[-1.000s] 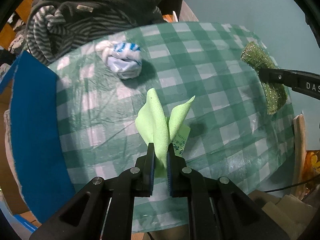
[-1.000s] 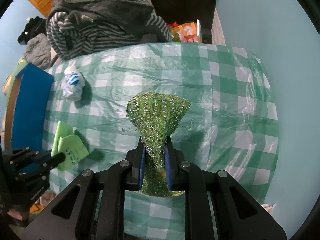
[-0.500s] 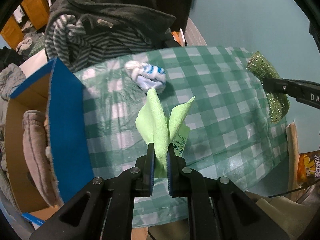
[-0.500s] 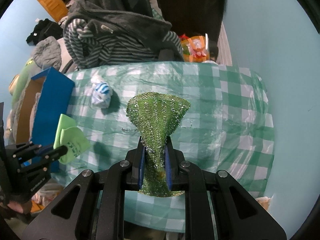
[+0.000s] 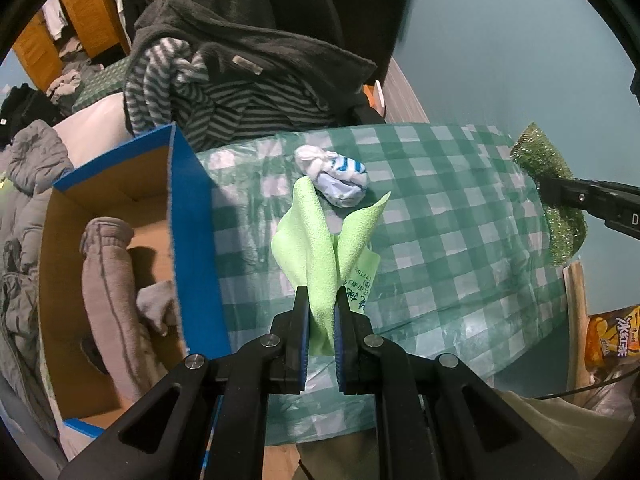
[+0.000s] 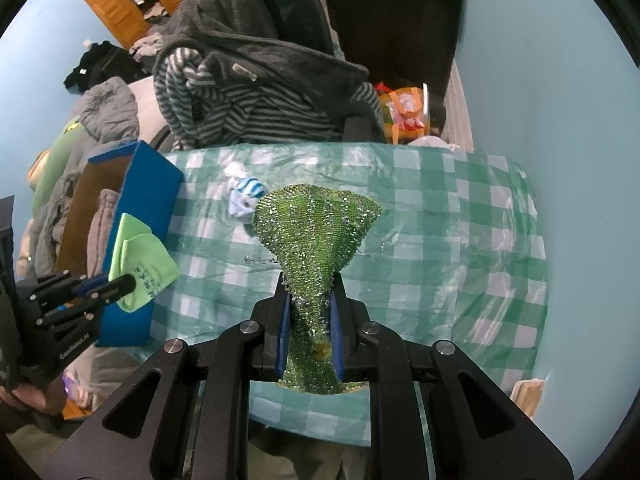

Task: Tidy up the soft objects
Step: 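Carry the scrubber with the right gripper while the left carries the cloth toward the box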

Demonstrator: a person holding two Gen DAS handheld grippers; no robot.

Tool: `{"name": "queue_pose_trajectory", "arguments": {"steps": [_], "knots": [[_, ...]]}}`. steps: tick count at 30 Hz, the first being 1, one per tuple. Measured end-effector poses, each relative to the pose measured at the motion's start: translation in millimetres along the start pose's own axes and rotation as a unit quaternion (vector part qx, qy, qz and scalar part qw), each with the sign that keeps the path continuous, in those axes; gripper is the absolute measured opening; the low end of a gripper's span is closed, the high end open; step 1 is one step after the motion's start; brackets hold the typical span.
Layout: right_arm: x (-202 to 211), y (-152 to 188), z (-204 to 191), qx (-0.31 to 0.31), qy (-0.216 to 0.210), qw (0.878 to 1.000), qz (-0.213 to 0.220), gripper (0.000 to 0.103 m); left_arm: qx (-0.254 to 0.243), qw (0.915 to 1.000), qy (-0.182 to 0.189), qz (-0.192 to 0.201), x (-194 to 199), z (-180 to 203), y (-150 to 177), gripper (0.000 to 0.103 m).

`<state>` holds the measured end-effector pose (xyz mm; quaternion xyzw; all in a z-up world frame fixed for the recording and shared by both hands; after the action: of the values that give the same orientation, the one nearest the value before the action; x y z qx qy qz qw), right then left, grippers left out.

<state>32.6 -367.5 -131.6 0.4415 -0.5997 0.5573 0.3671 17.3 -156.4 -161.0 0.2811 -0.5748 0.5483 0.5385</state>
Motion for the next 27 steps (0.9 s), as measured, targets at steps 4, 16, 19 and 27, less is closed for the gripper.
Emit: {"name": "queue_pose_trajectory", "arguments": {"steps": [4, 16, 19, 27], "knots": [[8.8, -5.3, -12.7, 0.005, -0.003, 1.000, 0.009, 0.015, 0.004, 1.0000, -0.001, 0.007, 11.3, -8.0, -0.8, 0.010], [24.4, -19.1, -62.8, 0.025, -0.029, 0.999, 0.026, 0.015, 0.012, 0.9993, -0.021, 0.029, 43.2, -40.9, -2.1, 0.010], [25.8, -22.5, -74.3, 0.030, -0.034, 0.999, 0.028, 0.015, 0.023, 0.9989, -0.024, 0.034, 50.6, -52.9, -0.9, 0.010], [27.4, -27.3, -103.5, 0.048, -0.046, 0.997, 0.026, 0.015, 0.052, 0.9975, -0.028, 0.039, 59.1, -78.0, 7.0, 0.010]]}}
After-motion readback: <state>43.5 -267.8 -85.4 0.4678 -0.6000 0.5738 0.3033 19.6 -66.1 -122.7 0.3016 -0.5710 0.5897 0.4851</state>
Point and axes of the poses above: each gripper's, at about its wrist camera, not at the fingertips, and x roughly against the way its jaws point, z to its right, y to its underside, the point moved 6 cm from there along -x, roughly the way its jaws point, and after that the axes turned 9 degrees about y, right-handed, at the moved point
